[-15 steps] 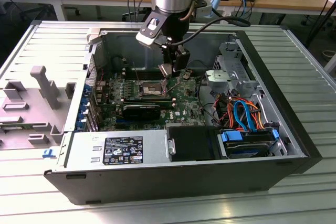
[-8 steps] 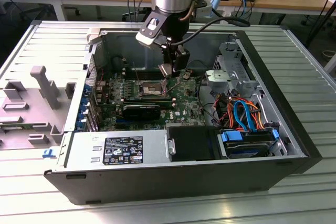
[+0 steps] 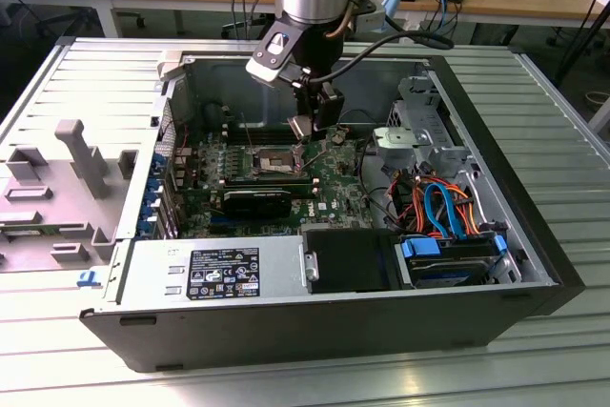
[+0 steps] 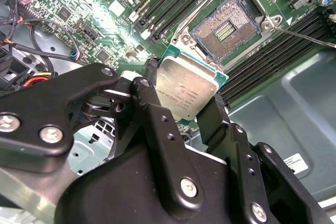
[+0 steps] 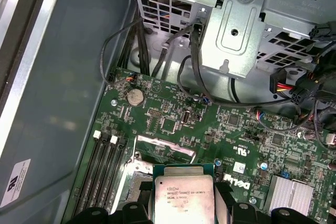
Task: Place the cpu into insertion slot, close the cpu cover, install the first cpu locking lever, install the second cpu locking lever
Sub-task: 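Place the cpu into insertion slot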
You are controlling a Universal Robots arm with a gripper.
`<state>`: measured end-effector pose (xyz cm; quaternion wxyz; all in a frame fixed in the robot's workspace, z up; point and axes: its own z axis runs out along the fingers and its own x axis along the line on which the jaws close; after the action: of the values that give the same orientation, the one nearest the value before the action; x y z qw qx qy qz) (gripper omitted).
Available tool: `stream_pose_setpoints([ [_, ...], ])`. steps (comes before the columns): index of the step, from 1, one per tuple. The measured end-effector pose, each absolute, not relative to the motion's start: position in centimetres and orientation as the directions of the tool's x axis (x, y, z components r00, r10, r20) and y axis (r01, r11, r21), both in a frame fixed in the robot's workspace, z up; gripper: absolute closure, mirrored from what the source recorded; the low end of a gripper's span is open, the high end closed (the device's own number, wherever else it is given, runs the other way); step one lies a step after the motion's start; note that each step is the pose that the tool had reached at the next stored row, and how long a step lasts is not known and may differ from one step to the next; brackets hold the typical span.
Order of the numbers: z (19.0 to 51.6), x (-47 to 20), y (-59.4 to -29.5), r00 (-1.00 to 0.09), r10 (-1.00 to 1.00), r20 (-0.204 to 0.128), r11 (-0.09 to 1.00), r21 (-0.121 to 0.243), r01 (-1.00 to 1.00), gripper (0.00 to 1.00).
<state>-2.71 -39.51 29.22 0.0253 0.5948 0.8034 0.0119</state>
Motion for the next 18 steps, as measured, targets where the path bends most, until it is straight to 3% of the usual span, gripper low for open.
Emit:
stream_pose_setpoints([
  [18, 29.17, -2.71, -39.51, -0.258, 0.966, -0.026, 0.259, 0.049, 0.965, 0.45],
])
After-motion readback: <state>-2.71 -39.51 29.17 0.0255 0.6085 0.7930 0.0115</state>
